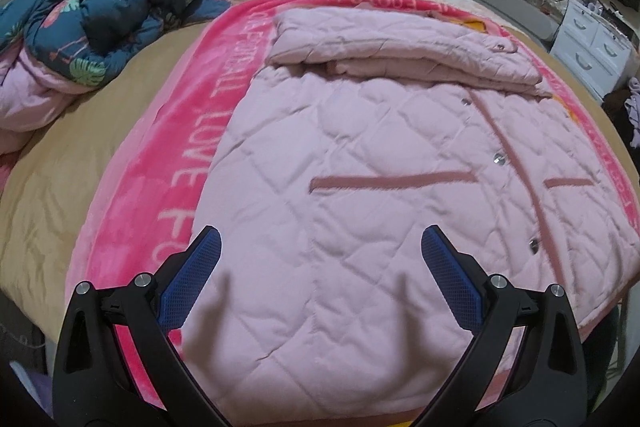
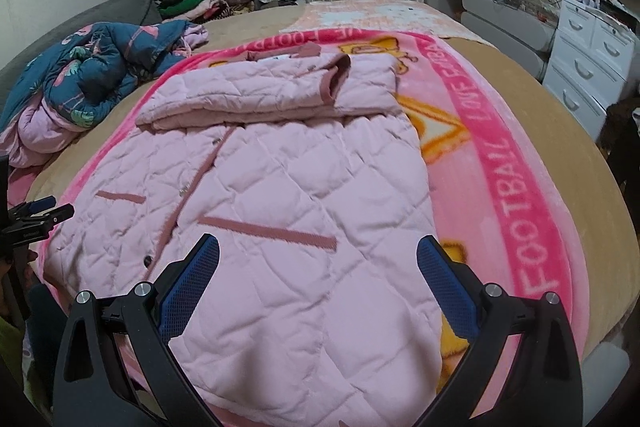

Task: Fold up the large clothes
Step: 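Close both tools on the ribbed hem of the jacket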

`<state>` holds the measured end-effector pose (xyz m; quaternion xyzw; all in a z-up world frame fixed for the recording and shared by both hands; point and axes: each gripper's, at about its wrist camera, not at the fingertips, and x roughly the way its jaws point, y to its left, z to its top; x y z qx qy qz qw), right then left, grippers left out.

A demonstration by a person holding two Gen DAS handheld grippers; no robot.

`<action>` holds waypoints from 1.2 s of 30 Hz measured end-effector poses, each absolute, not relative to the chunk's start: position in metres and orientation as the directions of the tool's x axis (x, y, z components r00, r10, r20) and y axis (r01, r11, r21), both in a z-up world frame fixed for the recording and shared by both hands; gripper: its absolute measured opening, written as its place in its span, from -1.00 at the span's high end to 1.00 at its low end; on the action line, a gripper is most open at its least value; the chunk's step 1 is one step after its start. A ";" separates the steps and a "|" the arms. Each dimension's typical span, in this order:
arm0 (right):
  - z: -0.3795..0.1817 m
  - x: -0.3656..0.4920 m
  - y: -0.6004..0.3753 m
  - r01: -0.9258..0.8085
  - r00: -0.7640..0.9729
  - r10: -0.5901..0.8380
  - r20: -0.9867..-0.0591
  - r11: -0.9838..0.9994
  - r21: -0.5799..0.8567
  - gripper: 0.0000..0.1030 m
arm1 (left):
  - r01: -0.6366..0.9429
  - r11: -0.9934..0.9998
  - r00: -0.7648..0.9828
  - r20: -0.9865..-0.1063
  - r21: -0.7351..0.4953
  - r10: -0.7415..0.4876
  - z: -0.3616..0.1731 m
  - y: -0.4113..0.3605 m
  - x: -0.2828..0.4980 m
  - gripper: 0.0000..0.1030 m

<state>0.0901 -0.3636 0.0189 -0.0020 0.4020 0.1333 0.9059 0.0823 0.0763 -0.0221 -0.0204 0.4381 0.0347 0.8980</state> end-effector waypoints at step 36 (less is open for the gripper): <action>-0.072 0.031 -0.429 -0.154 0.471 0.358 -0.806 0.933 0.324 -0.57 | -0.155 0.971 0.505 -0.859 -0.181 -0.080 -0.087 0.138 0.028 -0.82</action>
